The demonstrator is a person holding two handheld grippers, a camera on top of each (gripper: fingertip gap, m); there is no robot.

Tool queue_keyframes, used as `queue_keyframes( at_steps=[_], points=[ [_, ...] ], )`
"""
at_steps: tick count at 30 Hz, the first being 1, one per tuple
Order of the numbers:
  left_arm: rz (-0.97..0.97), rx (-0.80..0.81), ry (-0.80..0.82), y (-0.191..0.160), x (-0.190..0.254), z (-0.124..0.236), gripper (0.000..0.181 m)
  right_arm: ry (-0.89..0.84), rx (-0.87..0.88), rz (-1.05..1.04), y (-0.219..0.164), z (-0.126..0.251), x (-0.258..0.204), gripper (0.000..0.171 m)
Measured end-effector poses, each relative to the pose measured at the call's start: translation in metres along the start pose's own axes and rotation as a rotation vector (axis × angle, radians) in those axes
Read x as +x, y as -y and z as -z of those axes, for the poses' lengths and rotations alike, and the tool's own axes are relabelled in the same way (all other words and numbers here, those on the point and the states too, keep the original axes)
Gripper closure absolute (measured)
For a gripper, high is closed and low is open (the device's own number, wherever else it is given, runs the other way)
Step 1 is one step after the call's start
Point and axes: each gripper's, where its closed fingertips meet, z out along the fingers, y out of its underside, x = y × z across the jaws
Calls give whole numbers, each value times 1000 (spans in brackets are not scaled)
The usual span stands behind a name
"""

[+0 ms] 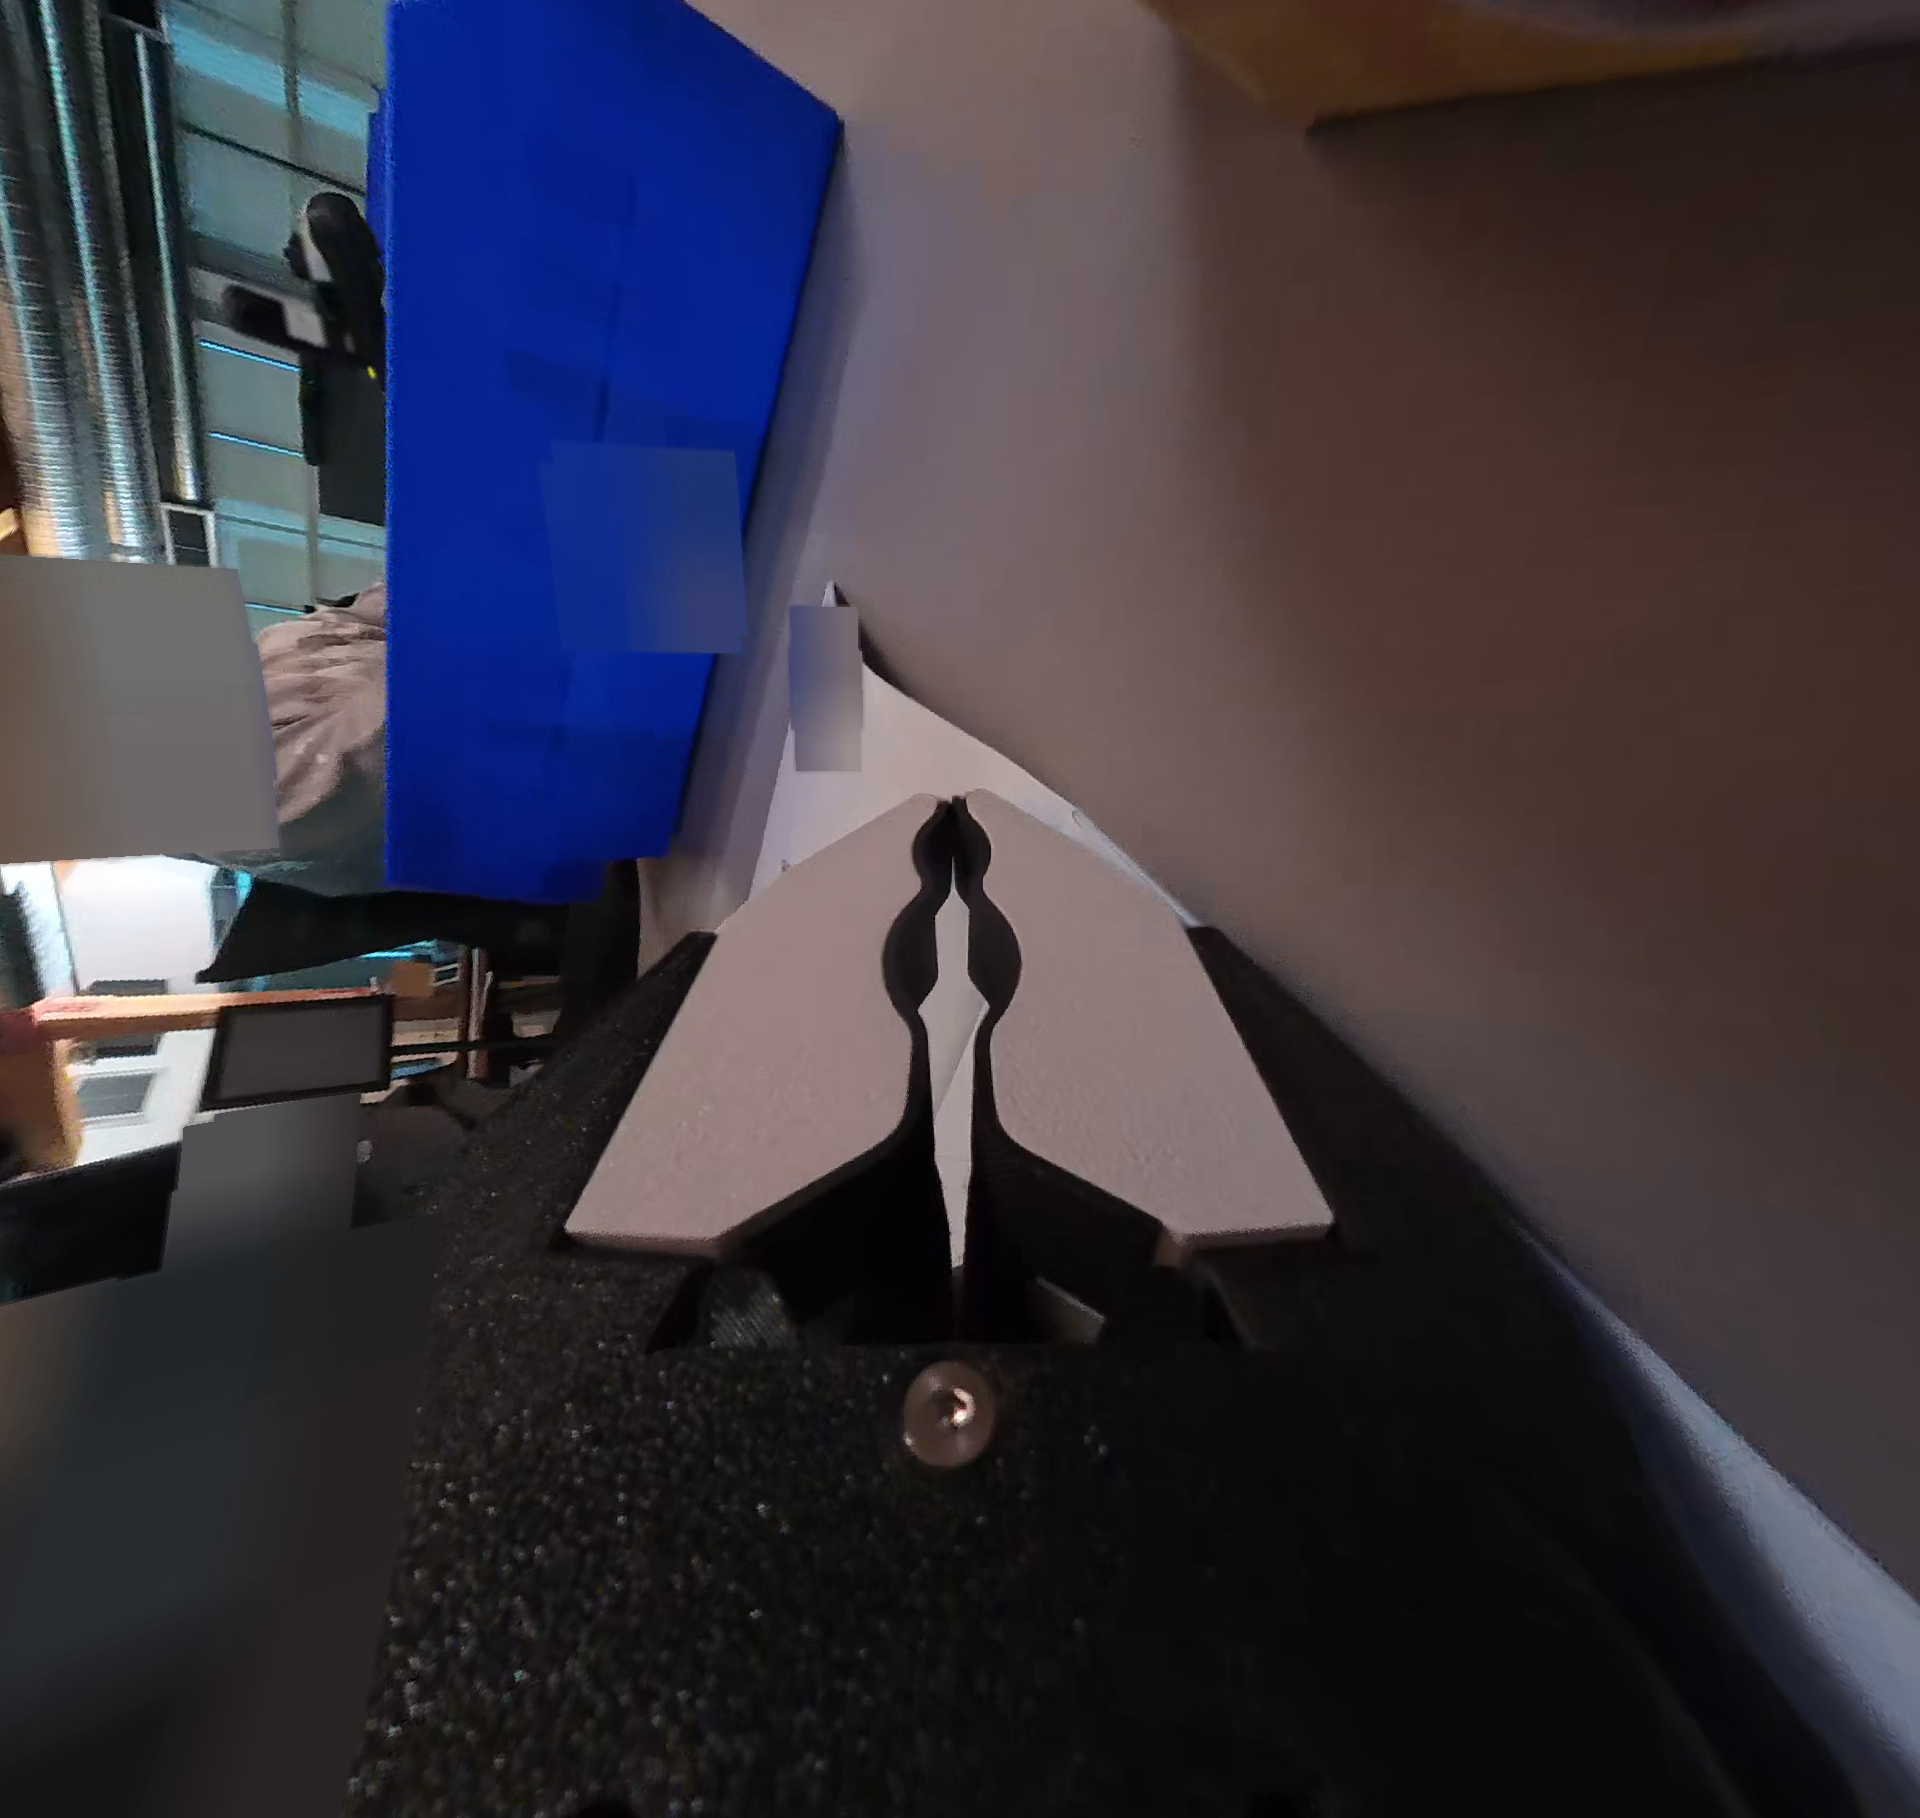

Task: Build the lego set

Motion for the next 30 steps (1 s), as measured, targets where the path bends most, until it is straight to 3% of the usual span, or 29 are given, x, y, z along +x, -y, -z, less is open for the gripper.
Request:
queue_keyframes(
  at_steps=[17, 30],
  points=[
    [2, 0, 2, 0, 0, 0, 181, -27, 79, 55, 7, 1, 3, 171],
    [1, 0, 2, 0, 0, -1, 181, -148, 73, 184, 5, -1, 6, 171]
  ],
)
